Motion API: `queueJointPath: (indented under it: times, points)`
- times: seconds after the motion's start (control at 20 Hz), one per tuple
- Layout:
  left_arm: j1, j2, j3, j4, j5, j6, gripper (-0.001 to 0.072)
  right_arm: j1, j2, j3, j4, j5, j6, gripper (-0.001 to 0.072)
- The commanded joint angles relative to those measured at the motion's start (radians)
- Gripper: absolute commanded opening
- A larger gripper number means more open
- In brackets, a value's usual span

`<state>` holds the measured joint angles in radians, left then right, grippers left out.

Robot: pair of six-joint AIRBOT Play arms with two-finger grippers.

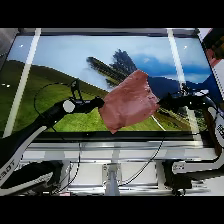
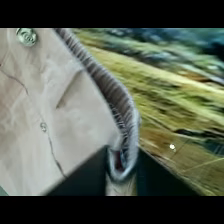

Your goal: Fold the clothes and pants, and hang the long-sleeved shirts on hangers.

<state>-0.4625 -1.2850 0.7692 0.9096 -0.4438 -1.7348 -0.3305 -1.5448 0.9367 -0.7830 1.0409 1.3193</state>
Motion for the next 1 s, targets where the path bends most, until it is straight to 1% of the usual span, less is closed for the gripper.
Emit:
queueJointPath:
  times: [0.0, 0.2, 0.35, 0.55, 0.6, 0.7, 0.75, 0.8, 0.85, 0.9, 0.95]
  points:
    - [0.001, -0.047, 0.000, 0.001, 0.014, -0.099, 0.0711, 0.068, -0.001, 0.000, 0.000, -0.071, -0.004, 0.0021]
    - [0.001, -0.077, 0.000, -0.008, 0.008, -0.100, 0.0712, 0.082, -0.001, 0.000, -0.008, -0.089, -0.004, 0.0021]
    - [0.001, -0.116, 0.000, -0.065, 0.014, -0.101, 0.0711, 0.082, -0.001, 0.000, -0.010, -0.085, -0.004, 0.0021]
    - [0.001, -0.171, 0.001, -0.137, 0.096, -0.101, 0.0708, 0.082, -0.001, 0.000, -0.010, -0.065, -0.004, 0.0021]
    - [0.001, -0.172, 0.002, -0.162, 0.131, -0.101, 0.0684, 0.082, -0.001, 0.000, -0.010, -0.060, -0.004, 0.0021]
    - [-0.001, -0.172, 0.005, -0.209, 0.200, -0.098, 0.0385, 0.082, 0.001, 0.000, -0.010, -0.045, -0.009, 0.0020]
    - [-0.003, -0.172, 0.006, -0.216, 0.231, -0.099, 0.0265, 0.082, 0.005, 0.000, -0.010, -0.035, -0.029, 0.0020]
    - [-0.004, -0.172, 0.010, -0.216, 0.258, -0.099, 0.0182, 0.082, 0.014, 0.000, -0.010, -0.023, -0.057, 0.0021]
    - [-0.004, -0.172, 0.019, -0.215, 0.278, -0.098, 0.0062, 0.082, 0.028, 0.000, -0.007, -0.007, -0.090, 0.0021]
    - [-0.004, -0.171, 0.034, -0.211, 0.293, -0.097, 0.0023, 0.082, 0.047, 0.000, -0.007, 0.006, -0.120, 0.0020]
    - [-0.003, -0.166, 0.060, -0.193, 0.303, -0.075, 0.0022, 0.082, 0.076, 0.000, -0.007, 0.017, -0.147, 0.0020]
